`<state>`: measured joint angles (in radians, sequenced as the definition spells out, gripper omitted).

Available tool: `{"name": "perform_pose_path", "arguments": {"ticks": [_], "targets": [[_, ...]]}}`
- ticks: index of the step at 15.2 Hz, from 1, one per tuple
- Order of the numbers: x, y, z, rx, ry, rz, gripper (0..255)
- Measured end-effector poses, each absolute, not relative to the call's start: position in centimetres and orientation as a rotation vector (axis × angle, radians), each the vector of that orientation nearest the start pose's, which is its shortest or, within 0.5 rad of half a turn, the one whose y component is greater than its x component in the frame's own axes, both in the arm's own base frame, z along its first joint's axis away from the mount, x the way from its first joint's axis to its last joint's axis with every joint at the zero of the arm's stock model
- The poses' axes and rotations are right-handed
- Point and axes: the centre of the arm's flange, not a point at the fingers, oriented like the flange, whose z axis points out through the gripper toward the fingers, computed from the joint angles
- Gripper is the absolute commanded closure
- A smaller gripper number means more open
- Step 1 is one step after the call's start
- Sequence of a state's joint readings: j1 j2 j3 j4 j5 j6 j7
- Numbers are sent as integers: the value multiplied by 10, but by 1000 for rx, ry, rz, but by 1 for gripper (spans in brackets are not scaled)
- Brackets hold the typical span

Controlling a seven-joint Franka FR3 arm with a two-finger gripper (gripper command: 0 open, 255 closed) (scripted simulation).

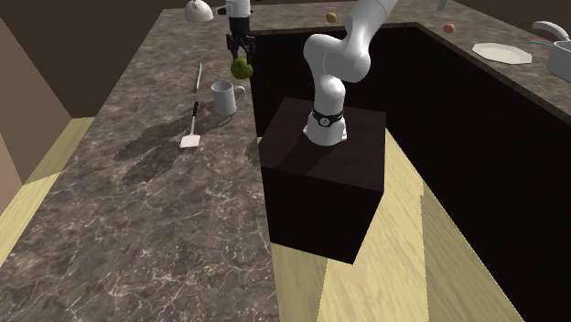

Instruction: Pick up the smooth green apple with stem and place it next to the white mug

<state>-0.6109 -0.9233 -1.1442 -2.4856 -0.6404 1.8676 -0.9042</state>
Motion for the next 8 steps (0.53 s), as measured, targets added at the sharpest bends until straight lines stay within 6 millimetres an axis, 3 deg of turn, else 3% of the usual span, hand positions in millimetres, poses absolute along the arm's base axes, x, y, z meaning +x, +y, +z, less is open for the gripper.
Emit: {"name": "perform_pose_path", "arguments": {"ticks": [4,8], "targets": [[-117,-391,370,-2986,581,-289,255],[-116,-391,367,-2987,581,-289,255]]}}
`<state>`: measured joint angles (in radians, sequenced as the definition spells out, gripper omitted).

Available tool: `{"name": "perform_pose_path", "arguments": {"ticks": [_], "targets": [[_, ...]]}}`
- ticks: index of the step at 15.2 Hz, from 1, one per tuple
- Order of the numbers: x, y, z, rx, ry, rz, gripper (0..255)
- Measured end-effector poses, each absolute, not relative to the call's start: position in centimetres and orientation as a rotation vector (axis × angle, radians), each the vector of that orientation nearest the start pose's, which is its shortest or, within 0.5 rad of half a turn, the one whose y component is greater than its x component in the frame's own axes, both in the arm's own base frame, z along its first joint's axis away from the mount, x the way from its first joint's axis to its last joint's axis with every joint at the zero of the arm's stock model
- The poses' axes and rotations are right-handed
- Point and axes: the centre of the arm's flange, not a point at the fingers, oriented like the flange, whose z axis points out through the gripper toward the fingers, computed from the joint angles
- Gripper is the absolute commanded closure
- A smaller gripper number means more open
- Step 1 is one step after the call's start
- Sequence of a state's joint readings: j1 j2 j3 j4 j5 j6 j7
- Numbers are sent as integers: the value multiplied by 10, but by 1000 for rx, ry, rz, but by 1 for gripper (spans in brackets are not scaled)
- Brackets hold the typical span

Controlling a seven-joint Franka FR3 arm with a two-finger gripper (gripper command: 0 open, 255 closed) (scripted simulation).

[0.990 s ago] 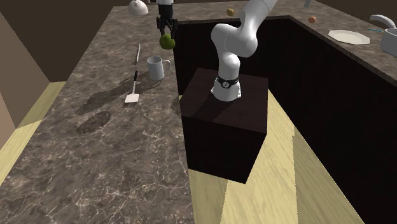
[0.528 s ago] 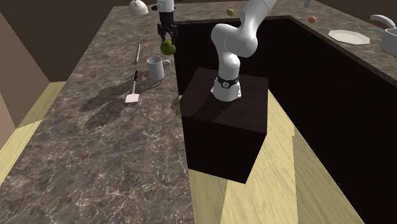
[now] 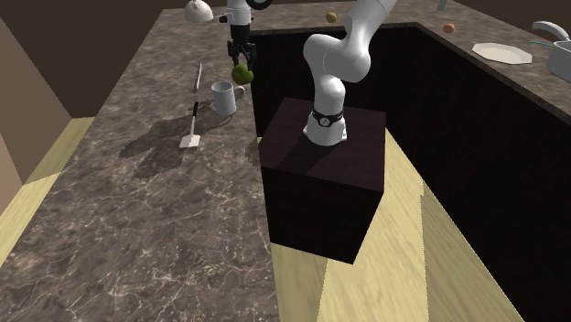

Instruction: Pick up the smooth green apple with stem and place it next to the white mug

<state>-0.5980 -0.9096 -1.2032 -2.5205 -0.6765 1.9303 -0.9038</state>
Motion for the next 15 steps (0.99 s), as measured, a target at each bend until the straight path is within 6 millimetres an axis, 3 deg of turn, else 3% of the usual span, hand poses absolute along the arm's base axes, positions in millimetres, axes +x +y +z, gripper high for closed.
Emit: {"name": "perform_pose_path", "arguments": {"ticks": [2,3,9,13,15], "targets": [[-116,-391,367,-2987,581,-289,255],[-116,-391,367,-2987,581,-289,0],[-116,-391,367,-2987,581,-290,0],[-126,-391,405,-2988,582,-290,0],[-126,-392,413,-2987,582,-290,0]]}}
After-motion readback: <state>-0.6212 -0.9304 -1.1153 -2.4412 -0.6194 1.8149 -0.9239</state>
